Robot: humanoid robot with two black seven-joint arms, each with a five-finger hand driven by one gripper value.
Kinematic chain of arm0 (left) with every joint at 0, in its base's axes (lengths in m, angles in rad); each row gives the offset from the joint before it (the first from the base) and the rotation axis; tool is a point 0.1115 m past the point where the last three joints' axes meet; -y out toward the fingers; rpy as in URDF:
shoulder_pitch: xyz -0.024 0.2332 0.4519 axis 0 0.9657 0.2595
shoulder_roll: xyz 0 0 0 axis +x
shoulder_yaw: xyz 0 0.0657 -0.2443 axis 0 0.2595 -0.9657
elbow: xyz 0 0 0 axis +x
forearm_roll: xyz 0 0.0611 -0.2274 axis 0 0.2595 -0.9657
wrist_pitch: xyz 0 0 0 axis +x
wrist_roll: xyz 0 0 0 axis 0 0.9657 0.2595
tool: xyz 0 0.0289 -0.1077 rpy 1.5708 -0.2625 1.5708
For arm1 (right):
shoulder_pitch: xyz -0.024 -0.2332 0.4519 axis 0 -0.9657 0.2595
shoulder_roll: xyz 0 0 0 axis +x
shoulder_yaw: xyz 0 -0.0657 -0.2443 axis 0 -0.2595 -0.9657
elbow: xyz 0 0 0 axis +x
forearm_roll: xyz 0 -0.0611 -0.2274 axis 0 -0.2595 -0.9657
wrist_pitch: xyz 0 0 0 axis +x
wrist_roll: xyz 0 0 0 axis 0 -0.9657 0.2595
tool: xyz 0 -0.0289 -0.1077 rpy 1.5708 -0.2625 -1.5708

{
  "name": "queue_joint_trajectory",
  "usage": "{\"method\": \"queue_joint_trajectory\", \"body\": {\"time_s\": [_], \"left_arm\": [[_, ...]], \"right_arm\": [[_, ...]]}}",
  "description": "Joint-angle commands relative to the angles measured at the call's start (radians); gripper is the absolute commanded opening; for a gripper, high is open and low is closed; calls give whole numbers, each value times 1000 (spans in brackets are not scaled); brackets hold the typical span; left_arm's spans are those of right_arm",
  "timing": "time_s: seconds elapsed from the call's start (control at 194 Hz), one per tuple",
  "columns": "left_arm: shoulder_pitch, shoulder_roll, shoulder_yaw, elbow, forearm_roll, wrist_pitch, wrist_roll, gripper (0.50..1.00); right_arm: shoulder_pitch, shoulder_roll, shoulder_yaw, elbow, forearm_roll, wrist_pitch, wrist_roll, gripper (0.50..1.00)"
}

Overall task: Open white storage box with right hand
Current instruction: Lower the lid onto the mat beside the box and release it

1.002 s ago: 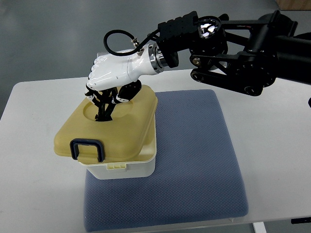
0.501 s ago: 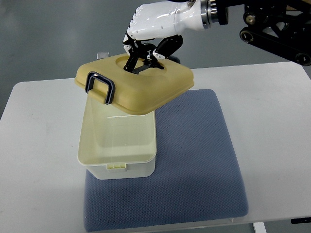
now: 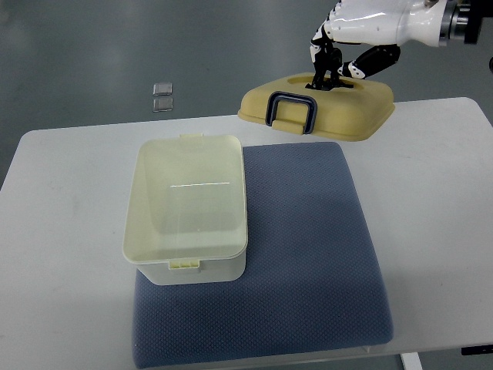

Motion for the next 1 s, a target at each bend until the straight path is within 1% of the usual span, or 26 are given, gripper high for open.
{"method": "queue_joint_trajectory", "body": {"time_s": [0.0, 0.093, 0.176, 0.191, 0.3, 0.496, 0.801, 0.826, 0.842, 0.873, 0.878, 0.888, 0.893, 0.899, 0.904, 0.909, 0.914, 0.919, 0.924, 0.93, 0.935, 0.94, 0.945, 0.95, 0.955, 0.997], "left_arm": [[0, 0, 0, 0, 0, 0, 0, 1000], [0, 0, 0, 0, 0, 0, 0, 1000], [2, 0, 0, 0, 0, 0, 0, 1000], [0, 0, 0, 0, 0, 0, 0, 1000], [0, 0, 0, 0, 0, 0, 0, 1000], [0, 0, 0, 0, 0, 0, 0, 1000], [0, 0, 0, 0, 0, 0, 0, 1000], [0, 0, 0, 0, 0, 0, 0, 1000], [0, 0, 0, 0, 0, 0, 0, 1000], [0, 0, 0, 0, 0, 0, 0, 1000], [0, 0, 0, 0, 0, 0, 0, 1000], [0, 0, 0, 0, 0, 0, 0, 1000], [0, 0, 0, 0, 0, 0, 0, 1000], [0, 0, 0, 0, 0, 0, 0, 1000], [0, 0, 0, 0, 0, 0, 0, 1000], [0, 0, 0, 0, 0, 0, 0, 1000], [0, 0, 0, 0, 0, 0, 0, 1000], [0, 0, 0, 0, 0, 0, 0, 1000], [0, 0, 0, 0, 0, 0, 0, 1000], [0, 0, 0, 0, 0, 0, 0, 1000], [0, 0, 0, 0, 0, 0, 0, 1000], [0, 0, 0, 0, 0, 0, 0, 1000], [0, 0, 0, 0, 0, 0, 0, 1000], [0, 0, 0, 0, 0, 0, 0, 1000], [2, 0, 0, 0, 0, 0, 0, 1000], [0, 0, 0, 0, 0, 0, 0, 1000]], "right_arm": [[-34, -12, -42, -1, -3, -70, 0, 500], [-58, -12, -104, -4, -6, -151, 0, 500], [-83, -6, -165, -6, -7, -240, 0, 500], [-92, -2, -183, -6, -7, -271, 0, 500], [-127, 14, -225, -6, -11, -340, 0, 500], [-192, 63, -236, -43, -15, -396, 0, 500], [-244, 136, -233, -43, -15, -398, 0, 500], [-253, 144, -233, -43, -14, -398, 0, 541], [-255, 146, -231, -43, -12, -398, 0, 552], [-261, 152, -231, -41, -11, -400, 0, 592], [-262, 155, -231, -41, -9, -400, 0, 611], [-262, 155, -231, -41, -9, -400, 0, 611], [-264, 156, -231, -41, -7, -400, 0, 637], [-264, 156, -231, -41, -7, -400, 0, 637], [-265, 159, -229, -41, -6, -400, 0, 670], [-265, 159, -229, -41, -6, -400, 0, 670], [-265, 161, -229, -41, -4, -400, 0, 709], [-265, 161, -229, -41, -4, -400, 0, 709], [-267, 164, -229, -41, -3, -400, 0, 747], [-267, 164, -229, -41, -3, -400, 0, 748], [-267, 167, -228, -41, -1, -400, 0, 780], [-267, 167, -228, -41, -1, -400, 0, 780], [-268, 169, -228, -41, -1, -400, 0, 803], [-268, 169, -228, -41, -1, -400, 0, 803], [-270, 170, -228, -41, 0, -400, 0, 821], [-273, 173, -225, -39, 3, -403, 0, 856]]}}
